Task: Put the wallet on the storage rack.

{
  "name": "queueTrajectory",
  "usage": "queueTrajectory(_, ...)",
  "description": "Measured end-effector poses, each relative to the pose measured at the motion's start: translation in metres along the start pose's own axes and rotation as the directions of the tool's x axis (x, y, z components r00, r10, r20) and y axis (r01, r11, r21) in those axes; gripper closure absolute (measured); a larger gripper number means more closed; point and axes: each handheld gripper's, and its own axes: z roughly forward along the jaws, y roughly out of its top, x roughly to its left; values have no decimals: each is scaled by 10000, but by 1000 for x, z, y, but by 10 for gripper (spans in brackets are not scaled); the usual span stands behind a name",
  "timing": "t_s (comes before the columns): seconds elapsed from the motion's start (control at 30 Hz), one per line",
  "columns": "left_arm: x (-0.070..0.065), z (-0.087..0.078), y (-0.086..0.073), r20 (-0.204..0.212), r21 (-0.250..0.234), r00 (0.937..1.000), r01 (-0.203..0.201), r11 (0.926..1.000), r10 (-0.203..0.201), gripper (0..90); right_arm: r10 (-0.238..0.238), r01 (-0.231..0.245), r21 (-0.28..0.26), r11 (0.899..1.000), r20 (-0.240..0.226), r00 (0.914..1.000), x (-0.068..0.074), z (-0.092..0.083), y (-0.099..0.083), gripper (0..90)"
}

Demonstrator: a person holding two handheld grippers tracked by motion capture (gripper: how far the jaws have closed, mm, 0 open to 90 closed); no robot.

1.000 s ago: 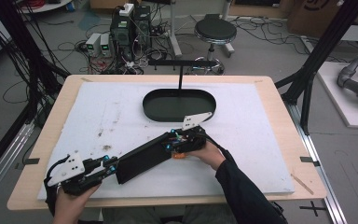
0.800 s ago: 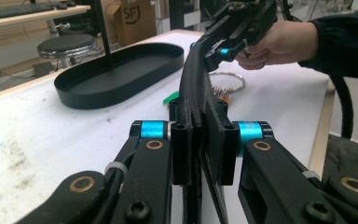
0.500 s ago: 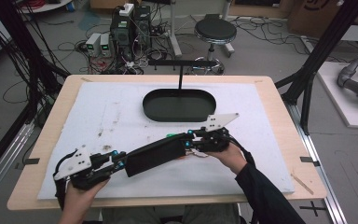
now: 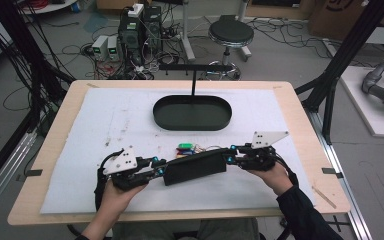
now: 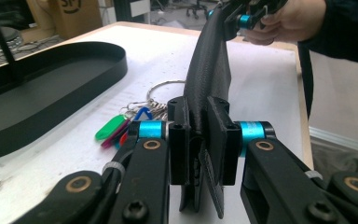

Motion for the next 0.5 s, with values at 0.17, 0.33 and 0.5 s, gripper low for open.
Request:
queueTrajectory(0.17, 1, 8, 1, 87, -19, 9999, -123, 9999, 123, 766, -20, 18, 226, 9997, 99, 9999, 3, -7, -7, 756)
queueTrajectory(0.33, 2, 9, -1, 138, -158, 9997, 196, 9997, -194, 657, 41, -42, 70, 10000, 89, 10000, 5, -8, -11, 759)
queueTrajectory(0.5, 5, 20, -10, 408, 595, 9964, 715, 9957, -740, 491, 106, -108, 182, 9998, 114, 9999, 3, -8, -14, 759)
